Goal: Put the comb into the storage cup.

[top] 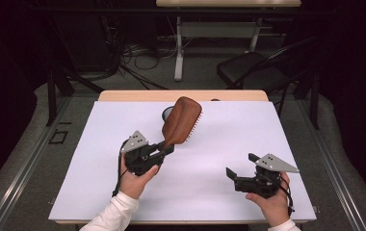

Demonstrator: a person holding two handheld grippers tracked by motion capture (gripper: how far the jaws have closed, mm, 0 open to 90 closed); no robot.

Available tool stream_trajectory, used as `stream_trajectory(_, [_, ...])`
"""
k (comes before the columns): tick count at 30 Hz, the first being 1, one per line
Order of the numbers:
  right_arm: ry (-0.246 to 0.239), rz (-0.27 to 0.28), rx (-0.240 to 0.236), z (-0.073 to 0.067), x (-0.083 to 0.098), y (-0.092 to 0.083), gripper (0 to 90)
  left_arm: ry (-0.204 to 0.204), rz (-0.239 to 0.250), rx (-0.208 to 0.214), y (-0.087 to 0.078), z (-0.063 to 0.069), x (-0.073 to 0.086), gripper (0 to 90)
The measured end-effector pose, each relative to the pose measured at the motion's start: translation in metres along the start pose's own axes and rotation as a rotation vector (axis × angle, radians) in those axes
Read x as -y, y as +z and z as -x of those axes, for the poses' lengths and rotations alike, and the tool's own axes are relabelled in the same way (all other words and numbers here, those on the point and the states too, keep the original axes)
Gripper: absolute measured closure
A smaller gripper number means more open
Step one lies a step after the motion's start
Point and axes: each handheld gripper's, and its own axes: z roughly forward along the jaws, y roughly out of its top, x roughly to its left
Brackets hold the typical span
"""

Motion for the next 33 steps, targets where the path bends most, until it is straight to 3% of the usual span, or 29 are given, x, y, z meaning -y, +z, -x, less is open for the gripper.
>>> stream_trajectory(19, [-0.021, -0.03, -0.065, -0.012, -0.047, 0.032, 5.3, -0.005, 0.002, -0.003, -0.002, -0.001, 0.001, 72.0])
stream_trajectory(26, [-0.009, -0.038, -0.077, -0.014, -0.064, 0.046, 5.9, -0.005, 0.01, -0.005, -0.001, -0.001, 0.001, 72.0])
stream_trajectory(33, [0.038, -0.023, -0.099, -0.013, -0.082, 0.056, 6.5, -0.009, 0.013, -0.003, -0.001, -0.001, 0.002, 72.0])
